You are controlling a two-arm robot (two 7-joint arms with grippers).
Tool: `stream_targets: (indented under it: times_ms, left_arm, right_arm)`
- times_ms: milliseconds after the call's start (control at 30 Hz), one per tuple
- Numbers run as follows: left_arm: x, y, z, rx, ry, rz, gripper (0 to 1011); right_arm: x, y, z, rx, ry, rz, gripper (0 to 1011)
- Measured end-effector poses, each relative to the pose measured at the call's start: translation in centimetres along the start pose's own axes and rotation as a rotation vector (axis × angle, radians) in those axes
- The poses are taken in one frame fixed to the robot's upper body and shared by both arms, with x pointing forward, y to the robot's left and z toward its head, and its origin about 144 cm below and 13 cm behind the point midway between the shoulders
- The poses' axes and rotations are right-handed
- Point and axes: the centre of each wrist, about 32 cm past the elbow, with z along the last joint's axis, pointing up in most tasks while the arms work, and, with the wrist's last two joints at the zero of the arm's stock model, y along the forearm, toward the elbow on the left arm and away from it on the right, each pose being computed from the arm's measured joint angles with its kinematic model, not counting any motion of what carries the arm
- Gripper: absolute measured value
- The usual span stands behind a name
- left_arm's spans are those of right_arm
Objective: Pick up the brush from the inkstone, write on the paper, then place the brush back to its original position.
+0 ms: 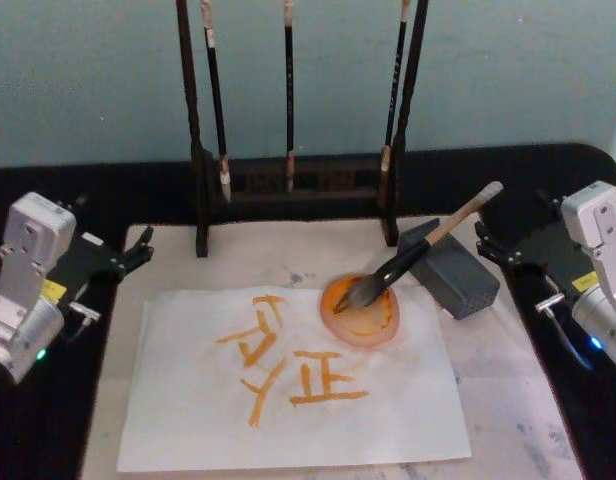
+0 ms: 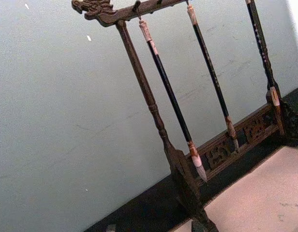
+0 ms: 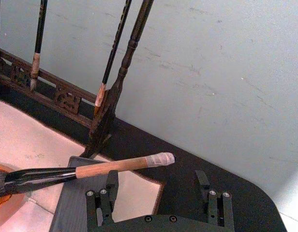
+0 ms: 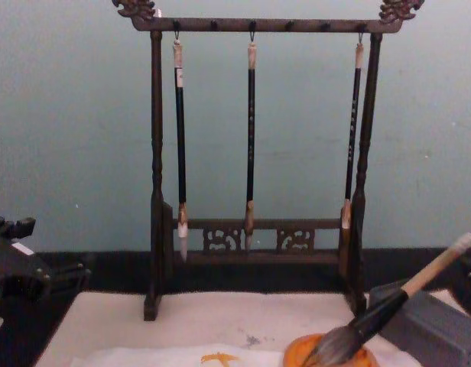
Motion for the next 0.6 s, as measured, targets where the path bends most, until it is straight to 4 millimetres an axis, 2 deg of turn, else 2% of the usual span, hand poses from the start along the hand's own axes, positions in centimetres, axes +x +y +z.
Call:
stream_targets:
  times_ms: [600]
  left_arm:
    - [0.00, 0.00, 0.00, 0.000, 0.000, 0.000, 1010]
  right_arm:
    - [0.00, 0.00, 0.00, 0.000, 0.000, 0.000, 1000]
